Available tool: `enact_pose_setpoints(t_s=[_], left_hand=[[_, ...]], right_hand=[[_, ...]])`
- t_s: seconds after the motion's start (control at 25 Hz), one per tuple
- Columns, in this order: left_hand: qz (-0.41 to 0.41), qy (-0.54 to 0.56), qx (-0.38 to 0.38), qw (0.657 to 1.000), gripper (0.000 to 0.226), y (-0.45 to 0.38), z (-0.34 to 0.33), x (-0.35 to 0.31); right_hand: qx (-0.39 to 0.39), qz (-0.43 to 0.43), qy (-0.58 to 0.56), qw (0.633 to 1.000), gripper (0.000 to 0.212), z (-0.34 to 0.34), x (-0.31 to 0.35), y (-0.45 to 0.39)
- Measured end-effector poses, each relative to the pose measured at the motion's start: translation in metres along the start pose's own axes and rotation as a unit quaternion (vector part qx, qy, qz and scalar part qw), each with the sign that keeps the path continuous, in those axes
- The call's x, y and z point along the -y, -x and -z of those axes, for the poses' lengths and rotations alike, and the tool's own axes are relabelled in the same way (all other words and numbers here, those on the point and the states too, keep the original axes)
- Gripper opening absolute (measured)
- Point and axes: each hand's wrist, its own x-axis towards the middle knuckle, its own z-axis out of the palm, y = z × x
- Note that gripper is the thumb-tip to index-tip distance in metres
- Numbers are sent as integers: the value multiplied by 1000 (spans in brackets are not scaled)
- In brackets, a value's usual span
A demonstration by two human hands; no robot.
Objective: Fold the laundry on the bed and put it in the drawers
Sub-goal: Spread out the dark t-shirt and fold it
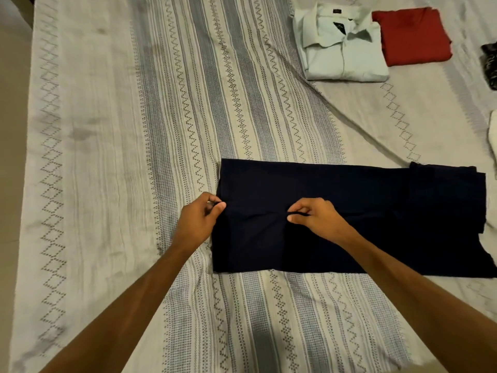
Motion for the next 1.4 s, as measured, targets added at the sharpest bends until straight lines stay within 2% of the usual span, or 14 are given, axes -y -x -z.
enact_pose_setpoints(t_s=[0.08,0.16,0.28,0.32,0.4,0.48,0.52,0.6,0.72,0.84,0.92,1.08,1.28,1.4], left_hand=[[21,6,-42,999,12,3,-8,1],[28,17,-57,998,12,6,-11,0],[49,22,-92,994,17,14,-10,-2],[65,17,-121,990,20,18,-9,-4],[111,7,-163,980,33,32,-10,-7],[167,10,-142,976,47,48,-15,-14],[189,7,-113,975,54,53,-19,-18],[214,-12,-41,976,72,57,-26,-20],[221,-50,26,974,90,49,-35,-17],[204,-70,15,976,78,47,-38,-13],[205,-57,-1,977,70,56,-35,-13],[225,-146,-21,963,77,88,-32,-1],[261,33,0,965,63,119,-42,2],[280,131,-37,950,56,122,-59,10]], right_hand=[[-24,16,35,999,12,-10,-2,-1],[-57,17,-24,998,12,-10,-2,-1],[-46,20,-30,998,5,-3,-8,1],[-47,30,8,998,6,-1,-12,3],[-126,73,146,978,17,-6,-21,9],[-209,110,254,938,37,-21,-25,22],[-209,111,267,934,49,-30,-26,27],[-148,101,278,944,67,-54,-29,34],[-100,54,272,956,74,-82,-28,37],[-119,34,163,979,67,-88,2,35],[-116,76,130,982,60,-76,23,24],[-24,165,207,964,52,-17,61,-37],[113,197,330,916,78,16,113,-108],[168,212,376,886,90,2,130,-136]])
